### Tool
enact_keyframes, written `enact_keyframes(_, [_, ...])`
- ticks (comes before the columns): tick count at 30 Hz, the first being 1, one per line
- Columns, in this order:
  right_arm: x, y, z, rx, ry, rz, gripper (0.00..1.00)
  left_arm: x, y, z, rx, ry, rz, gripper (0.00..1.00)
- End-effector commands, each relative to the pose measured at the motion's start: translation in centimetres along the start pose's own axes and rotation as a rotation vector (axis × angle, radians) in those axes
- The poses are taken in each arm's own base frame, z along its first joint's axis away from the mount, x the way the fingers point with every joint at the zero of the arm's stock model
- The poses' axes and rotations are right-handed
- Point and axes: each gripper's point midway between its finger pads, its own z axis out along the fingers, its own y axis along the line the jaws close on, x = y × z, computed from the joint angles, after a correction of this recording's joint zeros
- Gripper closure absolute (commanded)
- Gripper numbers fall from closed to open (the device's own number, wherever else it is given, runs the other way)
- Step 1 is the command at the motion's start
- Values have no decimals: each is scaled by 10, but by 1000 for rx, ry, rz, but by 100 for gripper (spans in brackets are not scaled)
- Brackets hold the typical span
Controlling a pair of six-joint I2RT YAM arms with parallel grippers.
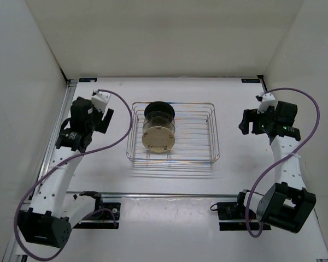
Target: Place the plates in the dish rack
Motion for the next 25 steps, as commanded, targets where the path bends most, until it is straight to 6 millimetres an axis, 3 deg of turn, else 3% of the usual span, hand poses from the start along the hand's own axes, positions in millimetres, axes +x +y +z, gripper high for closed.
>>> enact_keyframes(1, [-20,-4,-9,16,-13,20,15,57,-46,16,186,149,-287,1])
enact_keyframes(3, [-18,-9,-10,42,10,27,14,81,-54,19,223,219,-370,0])
enact_keyframes(4, [-14,-14,-8,67,28,20,12,94,-48,23,224,246,-426,0])
enact_keyframes(6, [-14,-20,-7,95,38,21,9,103,-61,22,310,262,-492,0])
enact_keyframes(7, [-13,-24,-8,112,44,21,0,112,-55,26,313,279,-537,0])
enact_keyframes(10, [-3,-34,-4,167,73,35,0,125,-57,31,378,300,-614,0])
enact_keyframes(15, [10,-31,3,157,72,46,0,127,-37,31,307,294,-619,0])
enact_keyframes(25, [3,-28,1,145,37,34,0,133,-28,28,260,302,-638,0])
